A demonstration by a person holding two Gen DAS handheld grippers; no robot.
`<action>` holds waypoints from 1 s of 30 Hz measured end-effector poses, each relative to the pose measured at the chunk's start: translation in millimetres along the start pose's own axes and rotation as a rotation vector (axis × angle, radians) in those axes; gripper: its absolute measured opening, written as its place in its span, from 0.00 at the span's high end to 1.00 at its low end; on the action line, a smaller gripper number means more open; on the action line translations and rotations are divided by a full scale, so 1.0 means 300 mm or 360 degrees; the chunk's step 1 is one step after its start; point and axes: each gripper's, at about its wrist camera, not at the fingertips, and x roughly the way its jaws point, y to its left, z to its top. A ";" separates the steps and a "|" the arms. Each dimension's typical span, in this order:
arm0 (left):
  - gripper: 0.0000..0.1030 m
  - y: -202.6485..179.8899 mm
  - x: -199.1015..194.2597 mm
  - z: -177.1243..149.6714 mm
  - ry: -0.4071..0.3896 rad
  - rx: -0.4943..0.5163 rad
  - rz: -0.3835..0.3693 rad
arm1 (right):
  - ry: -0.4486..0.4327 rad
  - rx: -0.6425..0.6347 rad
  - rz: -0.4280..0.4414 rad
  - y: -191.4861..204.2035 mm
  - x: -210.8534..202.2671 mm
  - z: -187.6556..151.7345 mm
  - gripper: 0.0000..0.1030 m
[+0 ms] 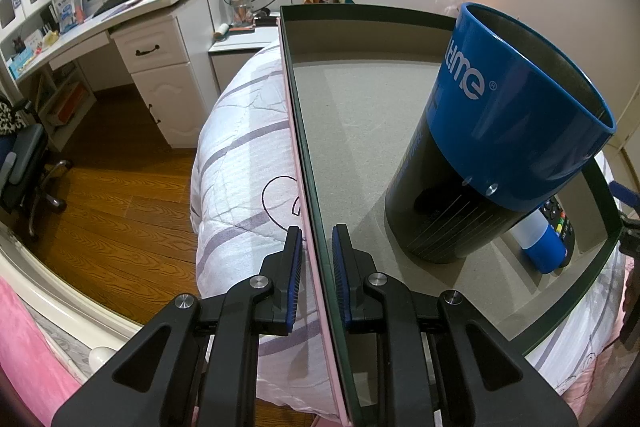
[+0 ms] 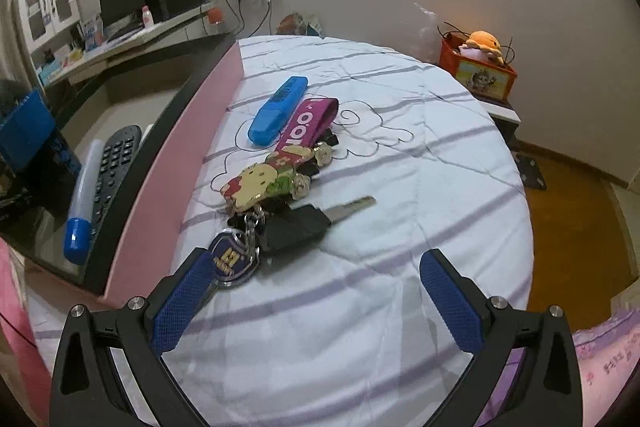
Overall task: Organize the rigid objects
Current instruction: 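Grasp the bunch of keys with Hello Kitty keychain with the right gripper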
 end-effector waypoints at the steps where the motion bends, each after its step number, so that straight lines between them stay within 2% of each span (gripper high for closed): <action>1: 0.85 0.001 0.000 -0.001 0.0000 0.0001 0.0000 | 0.0003 -0.0005 0.0008 0.002 0.007 0.005 0.00; 6: 0.85 0.001 0.000 0.001 0.0001 0.0004 0.0005 | -0.0010 0.0021 0.0078 -0.015 0.038 0.028 0.00; 8: 0.85 0.006 0.001 0.000 0.0003 0.0007 0.0006 | 0.0013 0.0035 0.0076 -0.022 0.051 0.029 0.06; 10: 0.85 0.007 0.002 0.000 0.0003 0.0008 0.0007 | 0.0017 0.0046 0.0107 -0.031 0.056 0.029 0.21; 11: 0.85 0.005 0.002 0.001 0.0003 0.0007 0.0007 | 0.0013 0.0048 0.0108 -0.036 0.052 0.027 0.25; 13: 0.85 0.003 0.002 0.002 0.0003 0.0008 0.0007 | 0.0011 0.0053 0.0150 -0.044 0.042 0.026 0.44; 15: 0.85 0.003 0.002 0.002 0.0003 0.0009 0.0008 | 0.0009 0.0058 0.0184 -0.051 0.029 0.023 0.56; 20: 0.85 0.006 0.002 0.001 0.0005 0.0009 0.0010 | 0.0022 0.0065 0.0184 -0.065 0.010 0.010 0.56; 26: 0.85 0.002 0.003 0.002 0.0004 0.0009 0.0009 | 0.0005 0.0114 0.0109 -0.090 -0.015 -0.004 0.54; 27: 0.85 0.003 0.003 0.002 0.0004 0.0010 0.0008 | 0.0023 0.0120 0.0102 -0.086 -0.011 -0.005 0.46; 28: 0.85 0.000 0.003 0.003 0.0004 0.0010 0.0009 | 0.0019 0.0128 0.0083 -0.083 -0.010 -0.005 0.33; 30: 0.85 0.000 0.003 0.004 0.0005 0.0010 0.0009 | 0.0016 0.0121 0.0093 -0.070 -0.006 -0.005 0.28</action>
